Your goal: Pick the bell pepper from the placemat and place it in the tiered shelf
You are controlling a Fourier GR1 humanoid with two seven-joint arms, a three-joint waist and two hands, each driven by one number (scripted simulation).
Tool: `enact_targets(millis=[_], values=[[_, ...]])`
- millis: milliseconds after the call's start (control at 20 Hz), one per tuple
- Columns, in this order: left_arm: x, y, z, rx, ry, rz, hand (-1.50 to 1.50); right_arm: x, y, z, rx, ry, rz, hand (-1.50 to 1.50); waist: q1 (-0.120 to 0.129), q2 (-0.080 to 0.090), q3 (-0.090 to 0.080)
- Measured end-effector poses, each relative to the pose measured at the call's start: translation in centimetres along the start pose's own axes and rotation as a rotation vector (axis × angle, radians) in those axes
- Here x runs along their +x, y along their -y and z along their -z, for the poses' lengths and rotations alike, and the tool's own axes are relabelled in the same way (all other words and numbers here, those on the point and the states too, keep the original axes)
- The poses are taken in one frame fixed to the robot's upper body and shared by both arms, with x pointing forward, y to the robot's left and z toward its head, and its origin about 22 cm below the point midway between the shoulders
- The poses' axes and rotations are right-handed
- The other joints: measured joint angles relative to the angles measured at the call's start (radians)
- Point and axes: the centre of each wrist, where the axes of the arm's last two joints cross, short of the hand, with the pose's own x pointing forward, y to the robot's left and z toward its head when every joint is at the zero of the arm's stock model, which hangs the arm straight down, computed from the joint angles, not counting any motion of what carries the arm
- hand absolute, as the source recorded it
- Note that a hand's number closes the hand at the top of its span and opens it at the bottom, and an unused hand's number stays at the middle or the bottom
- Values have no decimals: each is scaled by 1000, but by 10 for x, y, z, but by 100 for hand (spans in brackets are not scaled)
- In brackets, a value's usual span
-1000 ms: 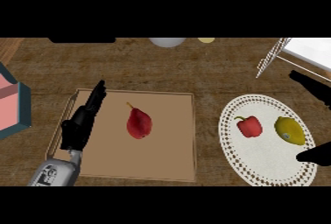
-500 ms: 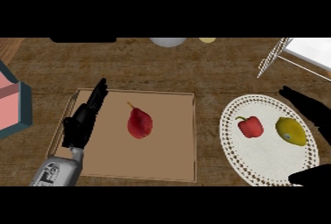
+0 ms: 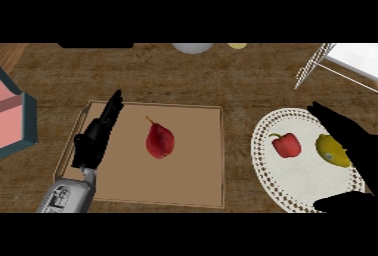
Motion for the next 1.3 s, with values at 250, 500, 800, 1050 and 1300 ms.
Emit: enact_targets(millis=[250, 500, 800, 1050, 1300], values=[[3, -2, 0, -1, 4, -2, 0, -1, -5, 7, 0, -2, 3, -150, 1, 0, 0], [9, 1, 0, 0, 2, -2, 0, -3, -15, 16, 2, -24, 0, -150, 2, 0, 0], [4, 0, -1, -3, 3, -2, 0, -2, -27, 27, 6, -47, -12, -150, 2, 1, 0], [5, -3, -2, -7, 5, -7, 0, -4, -31, 25, 17, -68, -37, -150, 2, 0, 0], [11, -1, -7, -1, 3, 4, 0, -6, -43, 32, 28, -86, -62, -150, 3, 0, 0]])
